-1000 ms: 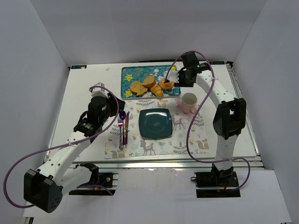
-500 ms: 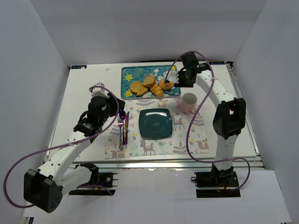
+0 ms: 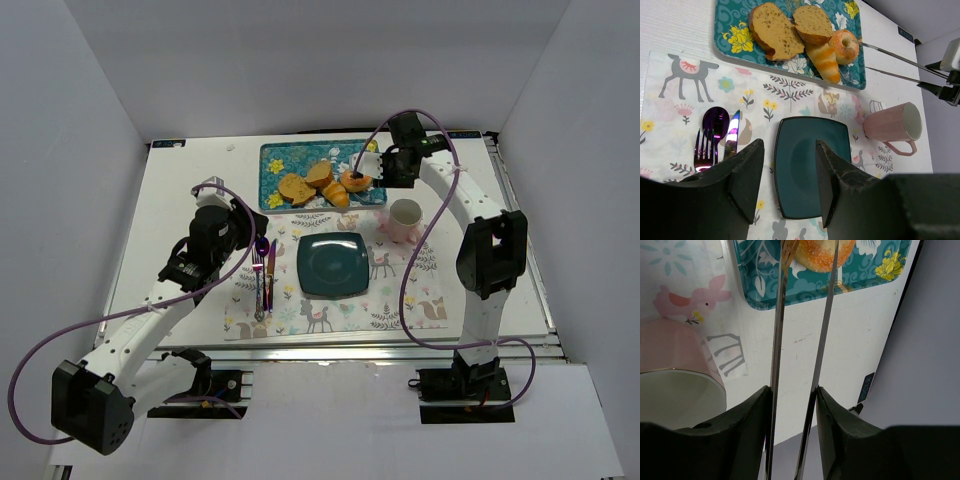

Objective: Place the bread

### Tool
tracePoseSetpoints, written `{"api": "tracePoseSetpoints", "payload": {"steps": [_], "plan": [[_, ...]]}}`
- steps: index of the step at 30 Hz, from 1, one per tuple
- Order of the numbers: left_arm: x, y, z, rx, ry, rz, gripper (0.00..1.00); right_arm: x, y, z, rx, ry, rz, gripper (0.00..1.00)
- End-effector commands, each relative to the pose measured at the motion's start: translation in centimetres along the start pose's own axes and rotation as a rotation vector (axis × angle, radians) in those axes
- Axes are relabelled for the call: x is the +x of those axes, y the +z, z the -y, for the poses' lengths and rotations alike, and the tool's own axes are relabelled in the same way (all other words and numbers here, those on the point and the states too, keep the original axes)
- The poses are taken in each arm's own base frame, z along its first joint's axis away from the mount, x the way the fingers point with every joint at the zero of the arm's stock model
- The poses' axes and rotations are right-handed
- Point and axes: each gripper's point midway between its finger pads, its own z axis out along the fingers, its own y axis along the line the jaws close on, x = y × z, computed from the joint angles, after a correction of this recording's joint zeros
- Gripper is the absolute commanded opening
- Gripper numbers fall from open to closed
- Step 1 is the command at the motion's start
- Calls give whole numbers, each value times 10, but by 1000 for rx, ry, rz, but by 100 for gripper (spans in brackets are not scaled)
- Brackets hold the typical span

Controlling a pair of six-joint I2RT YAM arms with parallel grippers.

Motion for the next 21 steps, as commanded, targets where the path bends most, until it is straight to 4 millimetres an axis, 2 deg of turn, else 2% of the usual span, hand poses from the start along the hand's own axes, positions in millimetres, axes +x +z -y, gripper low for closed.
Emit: {"api": "tracePoseSetpoints", "payload": {"steps": [1,10,21], "plan": [[-3,0,2,10,3,14,55,-10,-29,11,26,-158,19,46],[-2,3,3,12,3,9,55,-16,-38,11,33,-158,51,47],[-1,5,3,11,9,2,55,-11,-26,6,26,-158,33,48]]}}
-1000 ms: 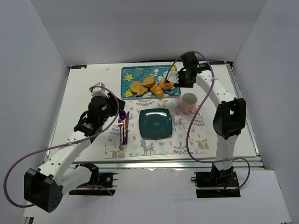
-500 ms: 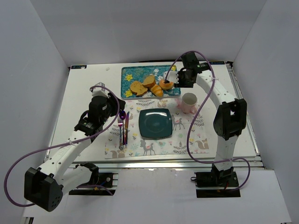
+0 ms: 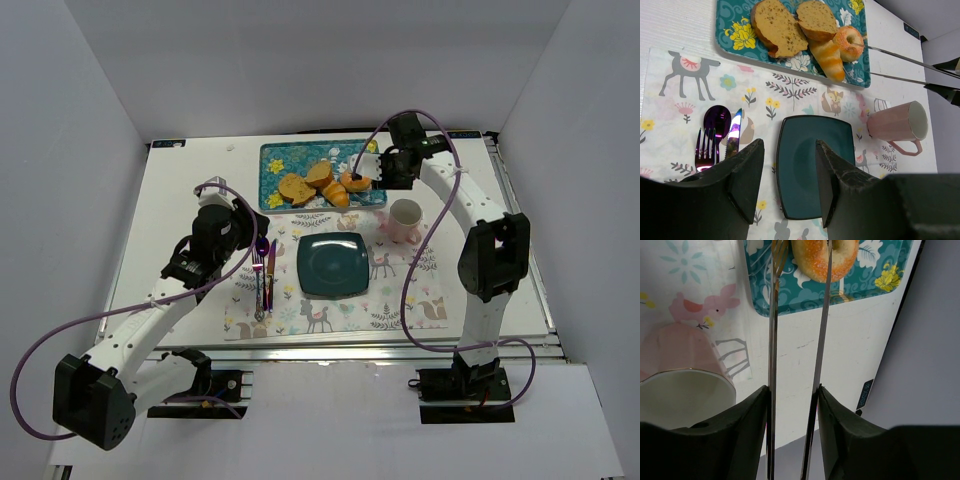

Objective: Place the bread

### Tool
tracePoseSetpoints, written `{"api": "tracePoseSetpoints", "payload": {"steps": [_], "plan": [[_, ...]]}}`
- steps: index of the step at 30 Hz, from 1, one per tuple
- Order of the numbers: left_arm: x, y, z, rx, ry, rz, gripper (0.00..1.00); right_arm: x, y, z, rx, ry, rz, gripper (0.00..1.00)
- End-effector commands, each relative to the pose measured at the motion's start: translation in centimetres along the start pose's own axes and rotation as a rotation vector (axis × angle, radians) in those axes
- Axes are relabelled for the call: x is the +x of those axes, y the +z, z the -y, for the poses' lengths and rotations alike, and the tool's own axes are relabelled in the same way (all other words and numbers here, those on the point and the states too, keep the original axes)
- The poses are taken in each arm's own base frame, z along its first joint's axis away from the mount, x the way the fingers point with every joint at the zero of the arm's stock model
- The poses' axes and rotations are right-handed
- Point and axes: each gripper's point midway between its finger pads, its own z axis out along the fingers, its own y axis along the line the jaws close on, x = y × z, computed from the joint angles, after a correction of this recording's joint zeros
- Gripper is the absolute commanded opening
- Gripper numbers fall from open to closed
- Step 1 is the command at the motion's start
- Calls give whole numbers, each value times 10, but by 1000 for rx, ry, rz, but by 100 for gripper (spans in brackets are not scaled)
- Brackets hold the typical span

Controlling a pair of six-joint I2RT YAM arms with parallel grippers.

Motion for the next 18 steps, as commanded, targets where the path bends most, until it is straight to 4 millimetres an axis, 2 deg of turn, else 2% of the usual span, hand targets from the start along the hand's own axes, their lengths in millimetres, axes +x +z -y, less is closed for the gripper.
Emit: {"api": "tracePoseSetpoints", "payload": {"steps": [1,7,12,18], "plan": [[-7,-2,6,22,4,18,55,-3,-14,7,21,-147,-5,48],[-6,-2,4,13,6,20,55,-2,0,11,21,-151,-6,48],[-6,-4,2,7,6,22,55,3,2,20,48,-147,-37,48],[-6,-2,3,7,6,20,55,7,15,14,17,-166,-52,48]]}}
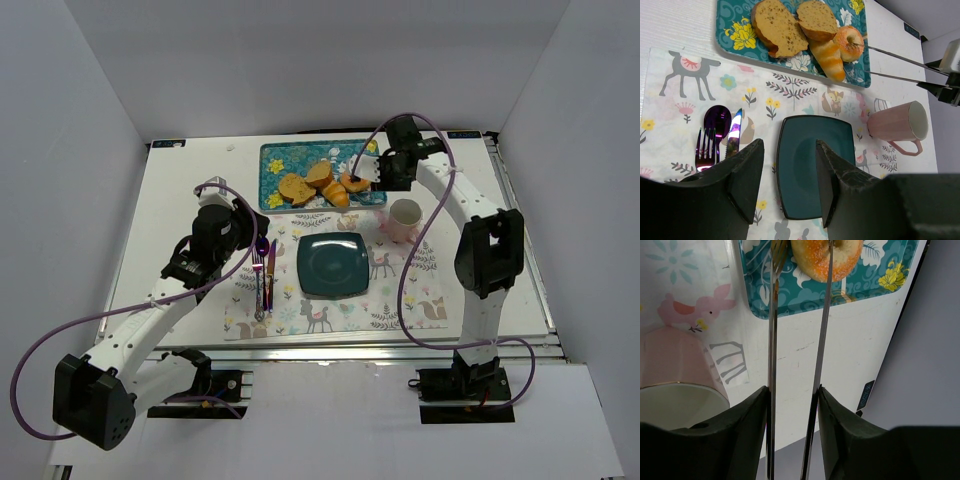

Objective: Place the bread

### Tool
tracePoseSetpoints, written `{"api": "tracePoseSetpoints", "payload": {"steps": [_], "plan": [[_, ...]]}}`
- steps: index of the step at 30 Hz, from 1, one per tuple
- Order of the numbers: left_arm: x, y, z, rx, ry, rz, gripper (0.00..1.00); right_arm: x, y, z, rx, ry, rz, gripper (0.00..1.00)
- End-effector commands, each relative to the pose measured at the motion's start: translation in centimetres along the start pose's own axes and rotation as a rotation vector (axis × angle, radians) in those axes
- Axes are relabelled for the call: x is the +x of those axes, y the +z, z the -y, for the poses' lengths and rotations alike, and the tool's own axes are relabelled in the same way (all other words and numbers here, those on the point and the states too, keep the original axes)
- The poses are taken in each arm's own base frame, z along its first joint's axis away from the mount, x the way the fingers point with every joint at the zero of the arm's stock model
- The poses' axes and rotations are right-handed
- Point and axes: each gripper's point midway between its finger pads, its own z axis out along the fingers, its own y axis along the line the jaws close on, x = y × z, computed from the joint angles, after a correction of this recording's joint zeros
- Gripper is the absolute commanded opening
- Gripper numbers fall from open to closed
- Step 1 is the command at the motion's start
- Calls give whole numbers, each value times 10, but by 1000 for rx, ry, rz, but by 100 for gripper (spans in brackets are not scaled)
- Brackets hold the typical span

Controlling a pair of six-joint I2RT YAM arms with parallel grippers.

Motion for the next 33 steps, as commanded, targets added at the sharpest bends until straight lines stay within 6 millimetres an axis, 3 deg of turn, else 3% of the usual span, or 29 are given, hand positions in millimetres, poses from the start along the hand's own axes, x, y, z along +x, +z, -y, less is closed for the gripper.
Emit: {"api": "tracePoseSetpoints", "payload": {"steps": [1,8,10,14,15,21,27,29,31,32,33], "plan": [[-6,-1,3,8,7,20,55,1,1,16,25,-163,-29,48],[-8,0,4,6,11,22,55,-1,10,17,23,-187,-40,48],[-8,-1,3,3,12,21,55,0,11,16,18,-196,-48,43],[-9,-2,2,0,11,27,55,3,11,16,10,-204,-64,19],[-9,-2,2,-1,11,29,55,4,8,17,17,-201,-67,13],[-10,-1,3,3,14,31,55,-3,-14,43,107,-103,-38,2],[-11,1,5,7,21,29,55,-16,-48,57,201,5,40,0],[-12,1,6,7,23,29,56,-21,-58,51,193,19,72,0],[-12,1,6,8,22,32,55,-35,-74,31,145,22,159,0],[-12,2,6,8,22,32,55,-39,-80,9,75,18,192,0],[-13,1,6,8,20,36,55,-56,-93,-16,15,-23,288,0]]}}
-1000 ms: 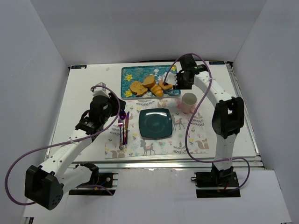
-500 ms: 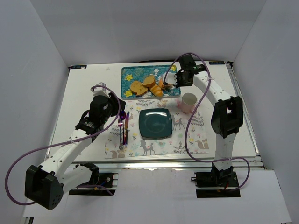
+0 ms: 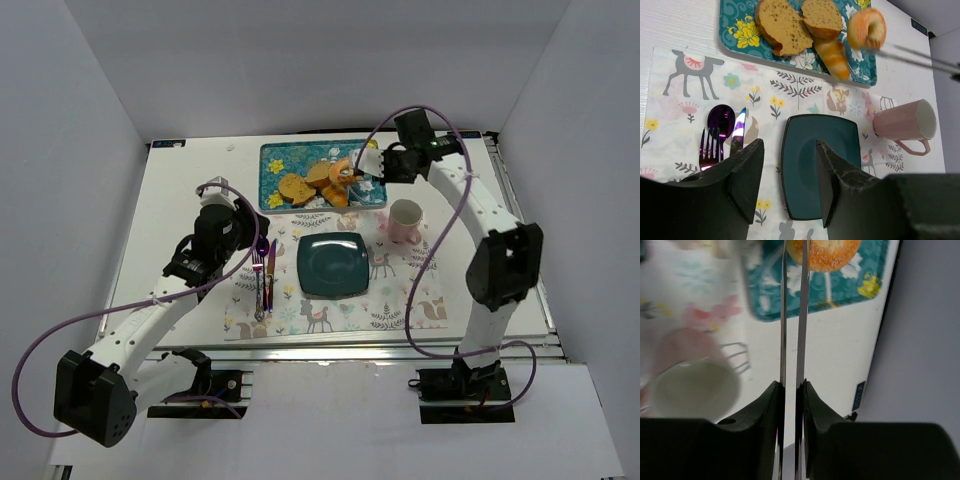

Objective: Place the bread

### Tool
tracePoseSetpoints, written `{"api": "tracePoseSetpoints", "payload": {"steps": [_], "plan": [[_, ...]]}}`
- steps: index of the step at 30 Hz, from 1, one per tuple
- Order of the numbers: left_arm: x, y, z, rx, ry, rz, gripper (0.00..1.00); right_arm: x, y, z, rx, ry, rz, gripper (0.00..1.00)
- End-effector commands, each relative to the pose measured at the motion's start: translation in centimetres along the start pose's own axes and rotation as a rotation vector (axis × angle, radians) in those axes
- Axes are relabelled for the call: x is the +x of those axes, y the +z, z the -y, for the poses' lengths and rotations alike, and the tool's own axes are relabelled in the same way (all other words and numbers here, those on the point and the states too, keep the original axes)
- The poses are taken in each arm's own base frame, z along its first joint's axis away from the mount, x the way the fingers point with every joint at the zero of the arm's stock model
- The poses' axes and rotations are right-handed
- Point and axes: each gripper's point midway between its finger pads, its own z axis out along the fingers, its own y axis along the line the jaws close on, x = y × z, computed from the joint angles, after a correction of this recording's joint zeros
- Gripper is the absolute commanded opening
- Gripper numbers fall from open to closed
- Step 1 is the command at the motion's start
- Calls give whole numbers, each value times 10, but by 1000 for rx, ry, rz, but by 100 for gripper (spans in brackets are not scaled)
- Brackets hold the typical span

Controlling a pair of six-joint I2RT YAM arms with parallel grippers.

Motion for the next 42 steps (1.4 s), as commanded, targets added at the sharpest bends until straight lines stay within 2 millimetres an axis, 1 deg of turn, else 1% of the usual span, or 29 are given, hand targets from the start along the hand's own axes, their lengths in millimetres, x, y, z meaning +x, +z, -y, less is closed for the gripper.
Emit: {"api": "tracePoseSetpoints", "payload": {"steps": [1,2,3,4,5,6,7,8,9,10,11,14,16,19,22,23,24,26,29,30,34,39,42], "plan": [[-16,-3,9,22,2,47,55,-45,-67,-48,-111,-52,241,0],[-16,-2,9,21,1,47,55,-56,-72,-63,-133,-69,285,0],[-17,-2,9,22,0,50,55,-62,-90,-72,-111,-87,303,0],[-15,-1,9,22,1,44,55,-64,-82,-105,-183,-96,304,0],[-15,-1,10,25,-1,44,55,-65,-84,-118,-200,-99,302,0],[-15,-1,10,26,-1,45,55,-67,-92,-127,-193,-99,309,1],[-15,0,11,30,-2,42,55,-67,-86,-153,-253,-80,302,1],[-14,1,11,30,-2,40,55,-66,-86,-163,-266,-71,295,1],[-14,1,12,34,-2,39,56,-67,-87,-167,-254,-66,295,2],[-13,2,12,34,0,35,56,-68,-85,-175,-266,-51,288,3],[-15,2,14,42,-1,37,55,-63,-81,-186,-277,-41,264,5],[-15,3,15,45,3,31,55,-62,-73,-191,-275,-14,243,8],[-15,3,17,47,4,29,55,-62,-70,-188,-264,-4,238,10],[-17,1,17,47,3,37,55,-61,-65,-187,-267,10,221,17],[-17,-2,15,44,-2,45,55,-62,-66,-188,-271,8,224,29],[-17,-3,13,41,-5,46,55,-64,-69,-189,-273,3,238,36],[-16,-4,12,38,-7,47,55,-65,-71,-189,-269,-10,246,41],[-16,-6,11,39,-11,53,55,-67,-76,-188,-264,-18,261,45],[-16,-7,10,35,-12,53,56,-71,-84,-189,-266,-34,287,47],[-16,-7,10,35,-12,53,55,-72,-86,-192,-278,-37,292,47],[-16,-7,10,35,-9,53,55,-80,-102,-189,-259,-51,344,47],[-15,-5,11,39,-7,49,56,-81,-113,-194,-259,-82,366,47],[-16,-5,11,38,-8,49,55,-78,-113,-202,-273,-90,364,47]]}}
